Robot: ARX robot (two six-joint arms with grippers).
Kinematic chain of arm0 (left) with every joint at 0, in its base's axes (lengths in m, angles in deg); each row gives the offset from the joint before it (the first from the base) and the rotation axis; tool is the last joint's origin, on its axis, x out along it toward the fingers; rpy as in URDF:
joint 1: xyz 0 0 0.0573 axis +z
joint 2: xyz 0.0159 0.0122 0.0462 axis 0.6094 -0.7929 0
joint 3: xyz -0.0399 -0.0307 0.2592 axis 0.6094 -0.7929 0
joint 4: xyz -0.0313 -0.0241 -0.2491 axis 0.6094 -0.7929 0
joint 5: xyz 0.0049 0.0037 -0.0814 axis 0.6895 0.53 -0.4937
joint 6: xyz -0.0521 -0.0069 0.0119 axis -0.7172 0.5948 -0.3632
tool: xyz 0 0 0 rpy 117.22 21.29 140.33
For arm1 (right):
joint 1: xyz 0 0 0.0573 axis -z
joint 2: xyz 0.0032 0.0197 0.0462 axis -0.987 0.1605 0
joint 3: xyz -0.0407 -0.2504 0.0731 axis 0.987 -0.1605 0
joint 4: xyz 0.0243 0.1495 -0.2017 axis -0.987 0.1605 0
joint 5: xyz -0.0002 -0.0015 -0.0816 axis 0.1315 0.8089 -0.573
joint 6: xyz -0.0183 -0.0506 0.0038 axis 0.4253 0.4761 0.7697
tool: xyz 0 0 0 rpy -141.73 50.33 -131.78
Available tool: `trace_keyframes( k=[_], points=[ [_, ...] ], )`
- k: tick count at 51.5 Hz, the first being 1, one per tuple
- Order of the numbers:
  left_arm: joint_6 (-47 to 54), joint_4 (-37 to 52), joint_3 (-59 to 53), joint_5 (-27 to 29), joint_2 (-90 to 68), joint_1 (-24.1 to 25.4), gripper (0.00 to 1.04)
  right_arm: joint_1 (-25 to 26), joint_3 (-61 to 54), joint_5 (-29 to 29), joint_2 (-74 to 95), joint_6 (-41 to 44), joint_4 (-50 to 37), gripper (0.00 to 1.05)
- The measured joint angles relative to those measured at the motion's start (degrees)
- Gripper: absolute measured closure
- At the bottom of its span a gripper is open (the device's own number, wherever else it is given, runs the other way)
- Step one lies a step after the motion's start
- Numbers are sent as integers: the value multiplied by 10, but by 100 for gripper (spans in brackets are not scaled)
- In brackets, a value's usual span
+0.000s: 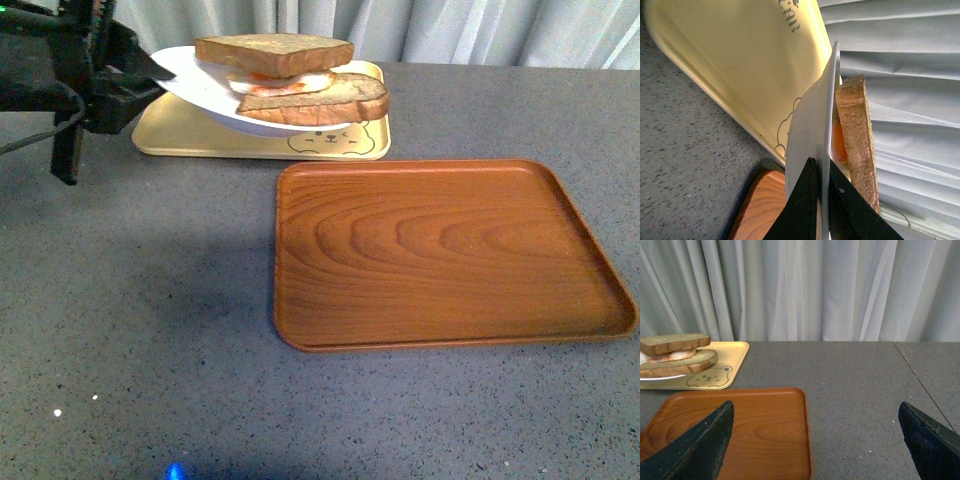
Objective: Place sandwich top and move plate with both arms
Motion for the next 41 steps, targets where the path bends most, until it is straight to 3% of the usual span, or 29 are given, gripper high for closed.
trace_keyframes(
  k=[15, 34, 41],
  points=[
    [1, -50, 150, 11, -111, -25, 102, 0, 0, 0, 0, 0, 0, 9],
    [6, -86, 249, 6, -191, -35, 102, 0, 0, 0, 0, 0, 0, 9],
    [5, -69, 247, -11, -193, -34, 82, 0, 0, 0, 0, 0, 0, 9]
  ],
)
